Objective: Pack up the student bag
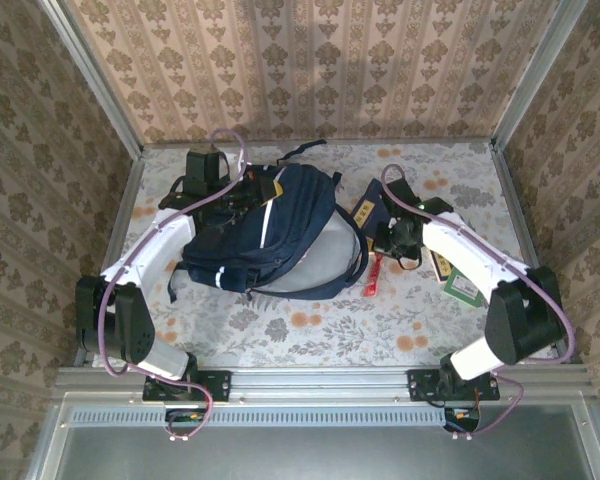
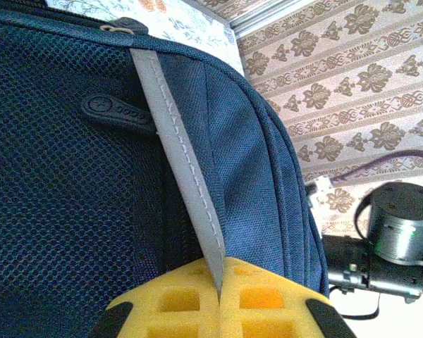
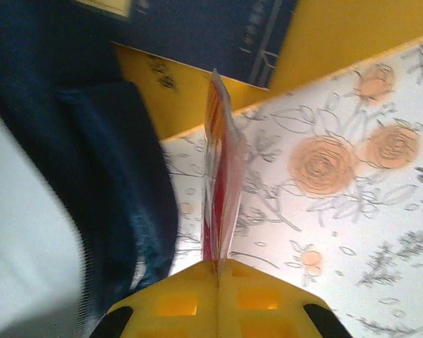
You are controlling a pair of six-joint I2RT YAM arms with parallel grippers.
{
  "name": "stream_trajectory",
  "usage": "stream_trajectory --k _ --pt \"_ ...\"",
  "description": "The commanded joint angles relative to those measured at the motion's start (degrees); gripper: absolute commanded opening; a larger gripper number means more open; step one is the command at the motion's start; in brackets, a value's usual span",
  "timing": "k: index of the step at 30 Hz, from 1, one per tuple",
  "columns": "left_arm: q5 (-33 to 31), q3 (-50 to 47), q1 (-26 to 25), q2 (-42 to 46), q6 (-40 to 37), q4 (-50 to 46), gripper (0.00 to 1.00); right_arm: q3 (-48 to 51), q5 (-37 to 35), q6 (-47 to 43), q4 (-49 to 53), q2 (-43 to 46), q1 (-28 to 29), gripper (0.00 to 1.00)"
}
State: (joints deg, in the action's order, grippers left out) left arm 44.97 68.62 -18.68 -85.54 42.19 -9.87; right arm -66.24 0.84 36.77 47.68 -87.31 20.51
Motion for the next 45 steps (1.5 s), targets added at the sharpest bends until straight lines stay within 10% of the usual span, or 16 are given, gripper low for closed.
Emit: stream_trajectory --k 1,13,24,33,45 --pt "1.08 0.29 0.04 -0.07 -0.98 2.41 0.00 -0.88 -2.79 -2.52 8.44 -1.72 0.06 0.00" --pt "1.26 0.29 0.18 -0.42 -1.04 2.49 0.00 2.60 2.79 2.76 -0.13 -5.13 -0.11 0.45" --pt "-3.40 3.33 -1.41 -2.59 -6.27 -6.25 0.07 13.09 1.62 3.22 -10.81 0.15 -2.82 0.61" --pt "-10.73 9.13 -9.73 -6.22 -12.84 -17.94 0.49 27.72 11.35 4.21 -29.77 9.42 -7.88 0.58" --pt "-13.10 7.75 -28.56 -14.91 -3.28 -8.57 0.46 35.87 24.11 6.38 -47.51 5.70 -13.48 0.53"
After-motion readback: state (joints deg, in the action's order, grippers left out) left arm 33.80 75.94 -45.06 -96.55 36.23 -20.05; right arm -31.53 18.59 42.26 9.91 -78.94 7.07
